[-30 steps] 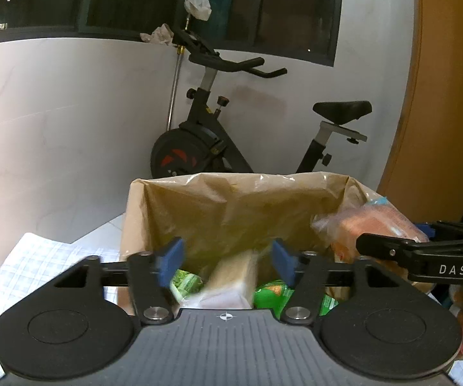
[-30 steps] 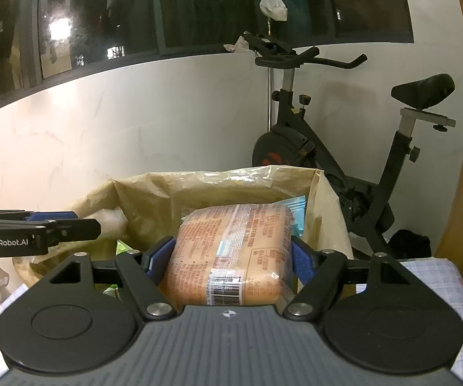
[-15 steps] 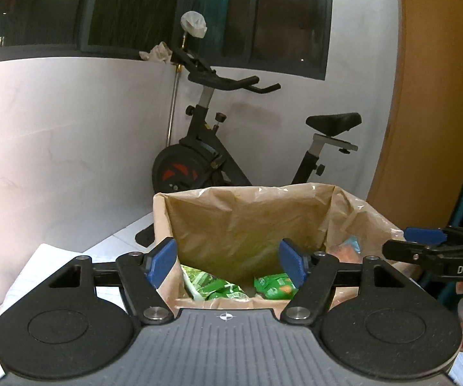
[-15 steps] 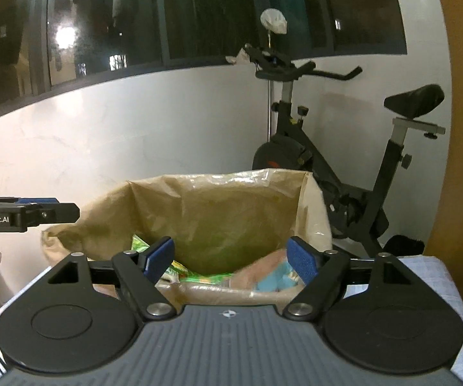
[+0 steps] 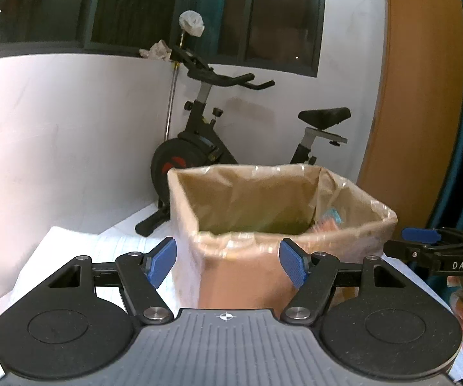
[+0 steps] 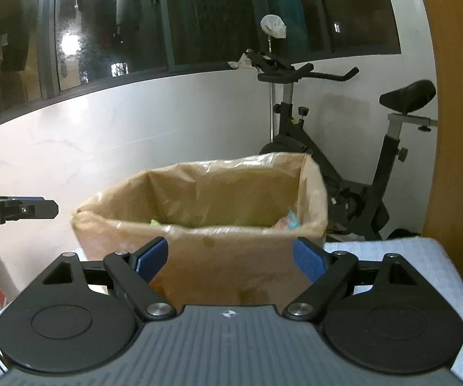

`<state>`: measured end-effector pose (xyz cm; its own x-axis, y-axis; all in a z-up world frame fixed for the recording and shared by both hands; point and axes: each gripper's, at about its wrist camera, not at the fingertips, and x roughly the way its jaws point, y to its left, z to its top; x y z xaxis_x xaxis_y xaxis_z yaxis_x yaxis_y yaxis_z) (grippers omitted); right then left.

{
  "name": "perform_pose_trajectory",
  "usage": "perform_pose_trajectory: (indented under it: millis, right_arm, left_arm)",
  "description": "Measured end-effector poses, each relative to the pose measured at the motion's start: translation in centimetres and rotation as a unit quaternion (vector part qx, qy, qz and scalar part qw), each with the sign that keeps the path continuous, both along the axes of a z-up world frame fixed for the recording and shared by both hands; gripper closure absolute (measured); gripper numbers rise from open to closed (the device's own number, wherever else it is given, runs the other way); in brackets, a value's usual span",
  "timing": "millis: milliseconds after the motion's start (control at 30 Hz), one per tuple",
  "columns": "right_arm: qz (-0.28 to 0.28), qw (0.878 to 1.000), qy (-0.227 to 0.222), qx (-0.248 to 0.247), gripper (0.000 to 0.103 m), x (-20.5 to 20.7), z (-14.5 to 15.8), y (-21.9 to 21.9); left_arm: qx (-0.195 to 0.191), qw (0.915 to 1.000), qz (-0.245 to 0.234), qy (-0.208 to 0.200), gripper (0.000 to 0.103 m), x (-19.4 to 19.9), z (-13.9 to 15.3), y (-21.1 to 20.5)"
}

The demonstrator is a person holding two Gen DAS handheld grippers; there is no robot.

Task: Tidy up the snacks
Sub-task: 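Reach the left tool to the orange chip bag while the right tool reaches the yellow corn chip bag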

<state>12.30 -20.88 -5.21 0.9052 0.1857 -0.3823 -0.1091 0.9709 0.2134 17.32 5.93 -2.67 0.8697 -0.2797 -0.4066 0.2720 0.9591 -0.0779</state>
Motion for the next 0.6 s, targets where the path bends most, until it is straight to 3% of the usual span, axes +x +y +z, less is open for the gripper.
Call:
perform_pose_trajectory:
  millis: [600]
  right_arm:
    - [0.057,0.996,0.061,0.03,0.016,-3.8,-7.2,5.4]
  left_arm:
    - [-0.017,0.9971,0.024,0.069,0.03,-4.7,-7.6,4.3]
